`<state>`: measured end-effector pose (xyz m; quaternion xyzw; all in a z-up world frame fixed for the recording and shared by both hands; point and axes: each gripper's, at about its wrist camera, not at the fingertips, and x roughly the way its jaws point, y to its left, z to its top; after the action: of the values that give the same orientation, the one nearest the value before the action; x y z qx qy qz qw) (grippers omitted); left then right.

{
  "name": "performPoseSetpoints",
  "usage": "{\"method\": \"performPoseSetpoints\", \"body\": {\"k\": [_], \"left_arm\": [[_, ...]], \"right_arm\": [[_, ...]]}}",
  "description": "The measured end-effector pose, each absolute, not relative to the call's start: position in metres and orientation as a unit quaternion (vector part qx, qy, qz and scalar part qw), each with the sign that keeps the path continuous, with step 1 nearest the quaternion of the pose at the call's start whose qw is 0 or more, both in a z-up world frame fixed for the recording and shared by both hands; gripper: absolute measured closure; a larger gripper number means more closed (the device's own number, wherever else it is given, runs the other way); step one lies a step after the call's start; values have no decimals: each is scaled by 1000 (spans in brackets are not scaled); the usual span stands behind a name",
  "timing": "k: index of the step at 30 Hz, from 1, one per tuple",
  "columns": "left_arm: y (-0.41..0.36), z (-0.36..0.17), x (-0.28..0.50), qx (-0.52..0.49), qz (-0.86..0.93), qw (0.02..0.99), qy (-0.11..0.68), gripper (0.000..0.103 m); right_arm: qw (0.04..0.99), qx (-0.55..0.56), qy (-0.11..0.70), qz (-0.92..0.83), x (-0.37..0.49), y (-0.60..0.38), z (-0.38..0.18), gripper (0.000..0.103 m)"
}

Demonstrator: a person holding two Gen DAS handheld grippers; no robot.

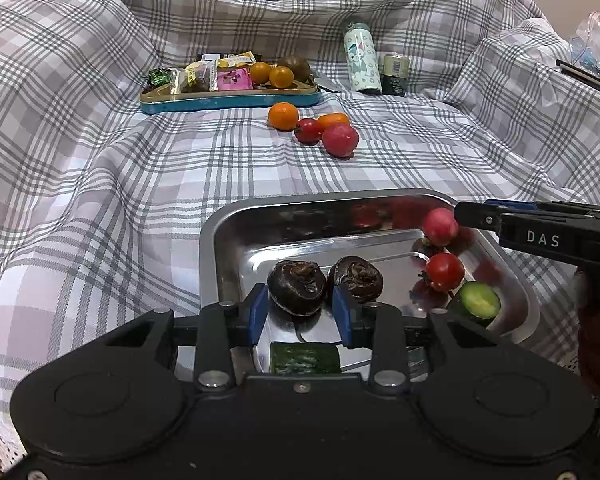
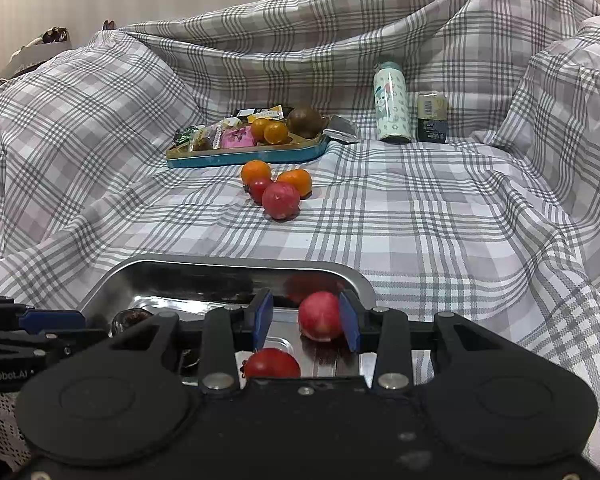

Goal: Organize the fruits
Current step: 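Lower the cucumber piece and red fruit into the steel tray and open both tools, then withdraw both tools from the steel tray toward the loose fruits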

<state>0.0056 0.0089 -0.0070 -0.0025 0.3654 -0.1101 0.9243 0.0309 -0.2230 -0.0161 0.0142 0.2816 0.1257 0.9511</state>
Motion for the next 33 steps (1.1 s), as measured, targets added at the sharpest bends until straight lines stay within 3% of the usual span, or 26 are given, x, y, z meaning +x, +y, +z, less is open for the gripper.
{"method": "performPoseSetpoints", "body": {"k": [33], "left_arm": [[15,7,16,-49,27,955,292,59]], "right_arm": [[955,40,275,107,32,-230,-13,64]]}}
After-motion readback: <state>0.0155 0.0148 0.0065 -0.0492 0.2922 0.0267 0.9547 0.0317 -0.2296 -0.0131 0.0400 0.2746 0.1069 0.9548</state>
